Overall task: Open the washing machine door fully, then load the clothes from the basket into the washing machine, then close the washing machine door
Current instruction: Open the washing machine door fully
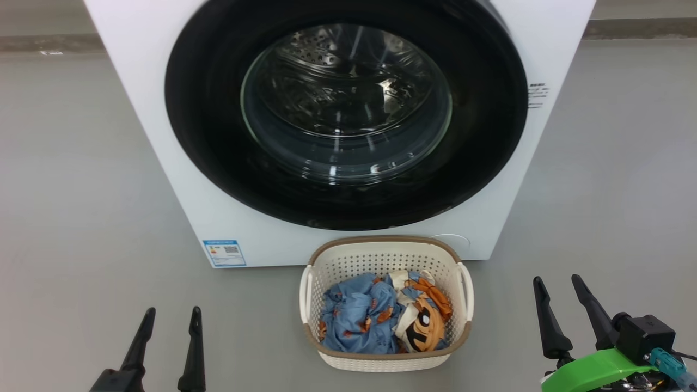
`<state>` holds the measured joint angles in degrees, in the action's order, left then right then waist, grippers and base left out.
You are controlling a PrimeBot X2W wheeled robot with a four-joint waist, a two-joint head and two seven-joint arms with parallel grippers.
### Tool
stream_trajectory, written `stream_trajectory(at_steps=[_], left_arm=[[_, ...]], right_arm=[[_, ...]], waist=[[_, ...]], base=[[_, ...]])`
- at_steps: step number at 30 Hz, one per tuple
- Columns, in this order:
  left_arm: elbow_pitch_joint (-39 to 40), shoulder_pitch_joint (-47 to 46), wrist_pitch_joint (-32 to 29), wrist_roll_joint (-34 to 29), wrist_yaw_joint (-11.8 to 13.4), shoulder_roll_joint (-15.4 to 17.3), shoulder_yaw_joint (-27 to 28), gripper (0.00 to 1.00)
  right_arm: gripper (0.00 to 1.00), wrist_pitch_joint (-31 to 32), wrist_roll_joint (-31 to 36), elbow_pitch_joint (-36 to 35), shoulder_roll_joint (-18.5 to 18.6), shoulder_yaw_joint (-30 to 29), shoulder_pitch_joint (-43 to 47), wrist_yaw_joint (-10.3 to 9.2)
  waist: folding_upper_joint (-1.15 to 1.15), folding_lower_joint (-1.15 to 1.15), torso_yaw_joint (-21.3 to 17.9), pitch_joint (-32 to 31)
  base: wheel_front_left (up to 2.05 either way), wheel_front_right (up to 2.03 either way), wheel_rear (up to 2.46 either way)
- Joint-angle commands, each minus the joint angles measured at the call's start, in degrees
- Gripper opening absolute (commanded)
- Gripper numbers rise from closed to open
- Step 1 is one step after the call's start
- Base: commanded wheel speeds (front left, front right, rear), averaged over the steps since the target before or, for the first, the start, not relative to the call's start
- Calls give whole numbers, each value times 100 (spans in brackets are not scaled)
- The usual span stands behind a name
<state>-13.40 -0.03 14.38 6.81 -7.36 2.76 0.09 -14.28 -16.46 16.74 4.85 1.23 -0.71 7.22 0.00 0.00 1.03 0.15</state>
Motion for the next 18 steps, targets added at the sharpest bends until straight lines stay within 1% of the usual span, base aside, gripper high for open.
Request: stream_trajectory(at_steps=[1,18], left_arm=[[125,-194,62,-73,-5,37,173,100],[149,-231,62,-100,-9,20,181,100]], right_arm=[[100,-72,82,-150,63,59,-114,26],[100,-72,96,-170,45,67,-127,26]], waist=[[0,0,-9,14],[0,0,-21,76]], base=[[99,99,-199],[122,122,-243]])
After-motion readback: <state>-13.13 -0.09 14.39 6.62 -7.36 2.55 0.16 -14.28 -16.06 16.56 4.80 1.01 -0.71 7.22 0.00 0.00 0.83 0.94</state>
